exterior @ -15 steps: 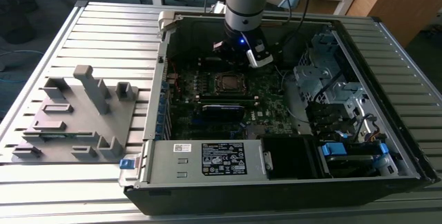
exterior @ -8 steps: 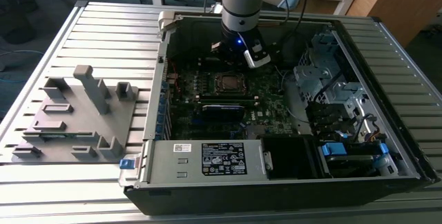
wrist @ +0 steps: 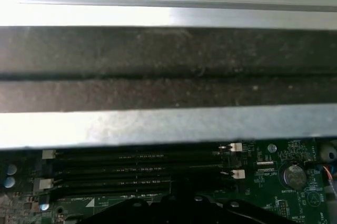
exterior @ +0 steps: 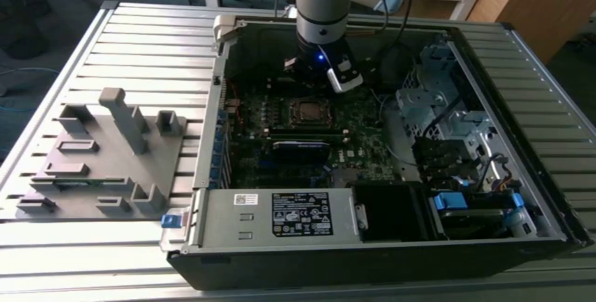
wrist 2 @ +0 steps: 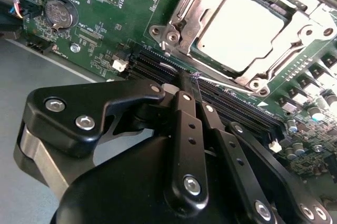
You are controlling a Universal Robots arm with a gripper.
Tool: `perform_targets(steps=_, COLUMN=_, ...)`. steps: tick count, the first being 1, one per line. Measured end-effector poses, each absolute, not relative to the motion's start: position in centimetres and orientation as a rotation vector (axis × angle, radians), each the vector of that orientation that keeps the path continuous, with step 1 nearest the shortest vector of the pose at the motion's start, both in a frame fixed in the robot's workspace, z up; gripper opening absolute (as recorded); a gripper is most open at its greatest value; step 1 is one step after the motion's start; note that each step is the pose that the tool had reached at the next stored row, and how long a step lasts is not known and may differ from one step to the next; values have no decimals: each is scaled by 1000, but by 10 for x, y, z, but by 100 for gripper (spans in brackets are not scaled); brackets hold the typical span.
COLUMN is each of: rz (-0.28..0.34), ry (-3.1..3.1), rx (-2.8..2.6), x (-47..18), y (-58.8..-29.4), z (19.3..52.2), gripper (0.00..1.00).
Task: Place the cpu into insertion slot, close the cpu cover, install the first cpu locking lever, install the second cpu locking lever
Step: 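Install the first cpu locking lever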
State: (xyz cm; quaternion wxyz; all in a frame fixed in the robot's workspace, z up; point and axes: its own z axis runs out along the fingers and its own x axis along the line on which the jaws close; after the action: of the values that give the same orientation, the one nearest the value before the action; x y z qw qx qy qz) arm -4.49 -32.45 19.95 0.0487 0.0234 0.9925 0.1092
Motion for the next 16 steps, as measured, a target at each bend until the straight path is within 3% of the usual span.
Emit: perform_targets(steps=16, rz=331, ry=2981, rx=63, x=-56, y=-325, z=196, gripper=11)
